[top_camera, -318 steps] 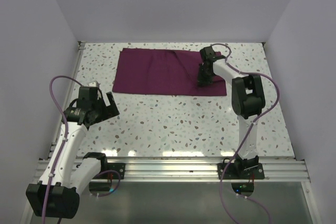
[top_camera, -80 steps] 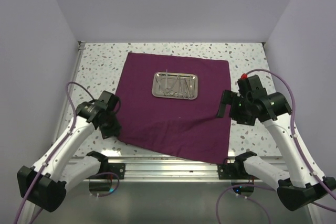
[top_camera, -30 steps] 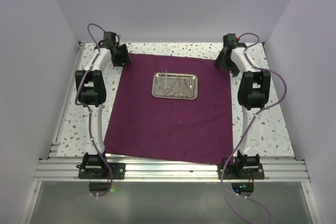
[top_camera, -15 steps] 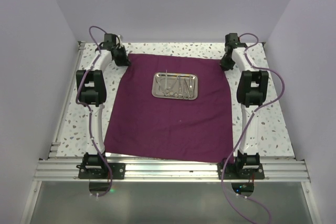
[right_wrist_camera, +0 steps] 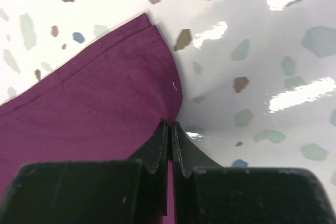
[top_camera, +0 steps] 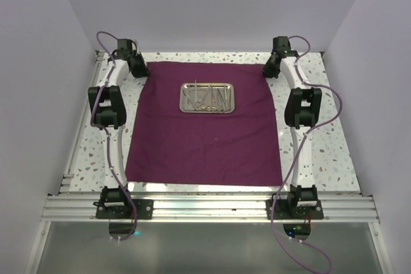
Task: Open and lay out the surgical kit
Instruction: Smooth out the surgical kit at the center of the board, then move the container from the surgical kit.
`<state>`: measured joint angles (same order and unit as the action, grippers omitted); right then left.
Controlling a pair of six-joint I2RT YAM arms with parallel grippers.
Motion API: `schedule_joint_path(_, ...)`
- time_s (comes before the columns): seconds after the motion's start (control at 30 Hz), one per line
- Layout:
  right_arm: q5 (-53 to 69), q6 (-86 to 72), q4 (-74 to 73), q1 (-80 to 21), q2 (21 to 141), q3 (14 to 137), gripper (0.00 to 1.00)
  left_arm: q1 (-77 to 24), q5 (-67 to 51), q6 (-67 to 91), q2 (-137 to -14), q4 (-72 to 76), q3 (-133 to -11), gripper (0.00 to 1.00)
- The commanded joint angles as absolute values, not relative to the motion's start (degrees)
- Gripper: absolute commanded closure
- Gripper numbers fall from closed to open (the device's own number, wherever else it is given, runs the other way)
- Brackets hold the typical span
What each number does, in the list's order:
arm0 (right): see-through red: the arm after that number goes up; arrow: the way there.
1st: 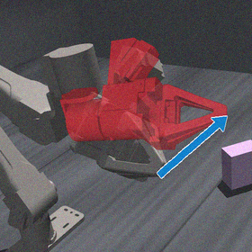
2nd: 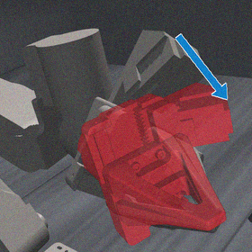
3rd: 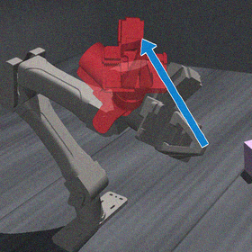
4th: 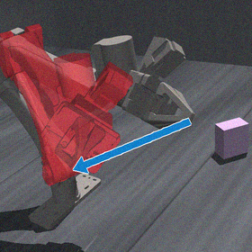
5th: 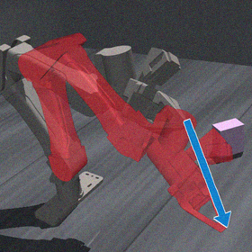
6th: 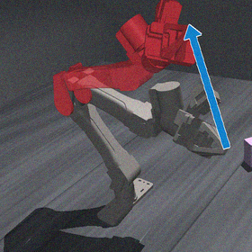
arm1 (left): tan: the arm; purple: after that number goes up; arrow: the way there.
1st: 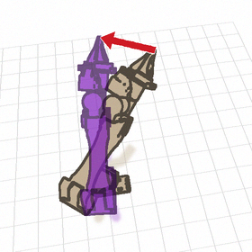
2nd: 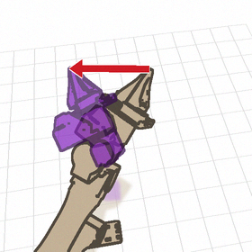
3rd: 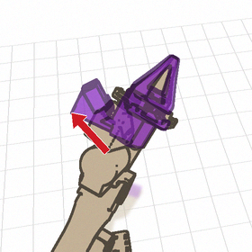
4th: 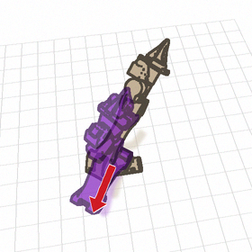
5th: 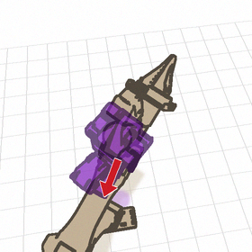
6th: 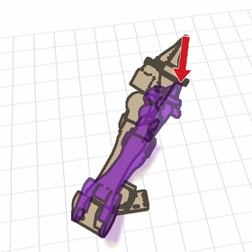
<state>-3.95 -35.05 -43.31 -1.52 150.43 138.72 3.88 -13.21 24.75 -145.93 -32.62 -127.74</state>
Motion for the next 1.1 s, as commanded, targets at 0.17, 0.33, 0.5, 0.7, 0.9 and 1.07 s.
schedule_joint_path(0.17, -4.48, -35.33, -39.74, -0.61, 151.70, 137.56, 0.32, 9.67, -10.98, 26.46, -145.20, -28.48, -129.22, 0.98)
schedule_joint_path(0.33, -3.16, -32.79, -37.71, -0.53, 145.82, 133.52, 0.02, 9.49, -9.67, 26.37, -135.73, -25.67, -118.32, 0.01)
schedule_joint_path(0.5, -5.80, -31.90, -35.07, -0.53, 133.79, 119.29, 0.02, 7.39, -9.57, 26.71, -126.14, -23.39, -111.02, 0.00)
schedule_joint_path(0.7, -5.62, -31.82, -30.15, -2.02, 115.51, 96.44, 0.02, 8.79, -47.82, 47.10, -124.10, 13.80, -84.65, 0.00)
schedule_joint_path(0.9, -4.22, -30.68, -32.35, -5.01, 105.04, 84.22, 0.02, 0.45, -22.51, 27.61, -114.34, -2.77, -84.53, 0.00)
schedule_joint_path(1.07, -2.37, -29.71, -32.52, -5.80, 98.27, 75.61, 0.02, -7.90, -7.00, 17.23, -122.43, -24.07, -99.84, 0.06)
